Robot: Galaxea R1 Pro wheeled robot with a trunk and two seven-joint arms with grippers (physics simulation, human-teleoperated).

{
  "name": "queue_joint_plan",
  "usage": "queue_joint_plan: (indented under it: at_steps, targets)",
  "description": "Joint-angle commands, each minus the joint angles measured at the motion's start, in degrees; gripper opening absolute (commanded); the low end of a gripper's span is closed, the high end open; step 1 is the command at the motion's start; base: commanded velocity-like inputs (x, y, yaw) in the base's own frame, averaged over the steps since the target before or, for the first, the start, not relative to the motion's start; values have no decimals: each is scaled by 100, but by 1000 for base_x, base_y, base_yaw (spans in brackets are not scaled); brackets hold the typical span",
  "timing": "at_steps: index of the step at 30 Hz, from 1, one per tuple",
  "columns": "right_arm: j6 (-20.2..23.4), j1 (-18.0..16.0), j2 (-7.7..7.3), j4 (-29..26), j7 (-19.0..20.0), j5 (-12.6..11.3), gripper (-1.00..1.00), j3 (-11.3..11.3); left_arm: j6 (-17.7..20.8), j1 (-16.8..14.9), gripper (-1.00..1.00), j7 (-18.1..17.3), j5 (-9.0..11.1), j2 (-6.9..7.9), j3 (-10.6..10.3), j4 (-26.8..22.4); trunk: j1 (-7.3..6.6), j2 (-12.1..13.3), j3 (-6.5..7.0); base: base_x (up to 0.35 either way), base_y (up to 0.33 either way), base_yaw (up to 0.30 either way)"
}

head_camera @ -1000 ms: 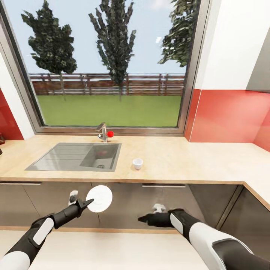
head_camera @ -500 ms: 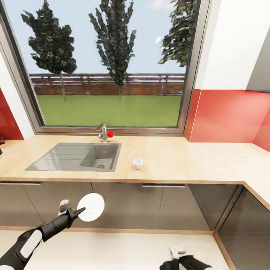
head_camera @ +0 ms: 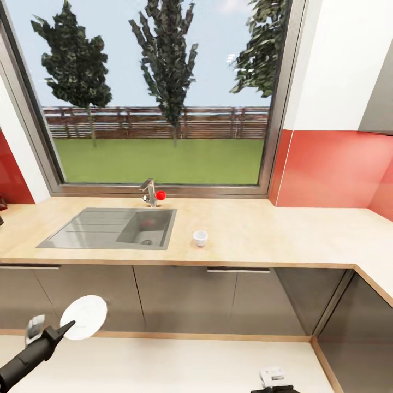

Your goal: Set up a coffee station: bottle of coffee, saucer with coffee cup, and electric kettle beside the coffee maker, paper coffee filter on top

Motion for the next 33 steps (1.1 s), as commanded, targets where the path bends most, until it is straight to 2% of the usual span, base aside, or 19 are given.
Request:
queue_joint_plan:
  at_steps: [1,4,10,12,16,19,33]
  targets:
    - [30,10,-19,-8,18,-59,100,49,-74,45,-100,-3,31,3,49,0,4,-13,-13,0,0,0]
    - [30,39,-43,-8,6,-58,100,49,-242,141,-100,16,27,3,103,4,4,-13,-13,0,0,0]
    - [50,64,-58,-8,11,-57,100,49,-305,184,-100,26,51,-8,132,56,4,-13,-14,0,0,39]
    - [53,65,-65,-8,9,-54,100,49,-310,187,-100,27,63,-4,158,122,4,-13,-18,0,0,201]
    - [42,124,-84,-8,15,-42,100,49,-359,190,-100,27,64,6,392,220,4,-13,-31,0,0,247]
    - [40,150,-85,-8,24,-40,100,49,-400,191,-100,27,60,14,461,233,4,-13,-42,0,0,264]
    - [39,196,-86,-8,47,-40,100,49,-433,191,-100,27,75,19,502,443,4,-13,-94,0,0,268]
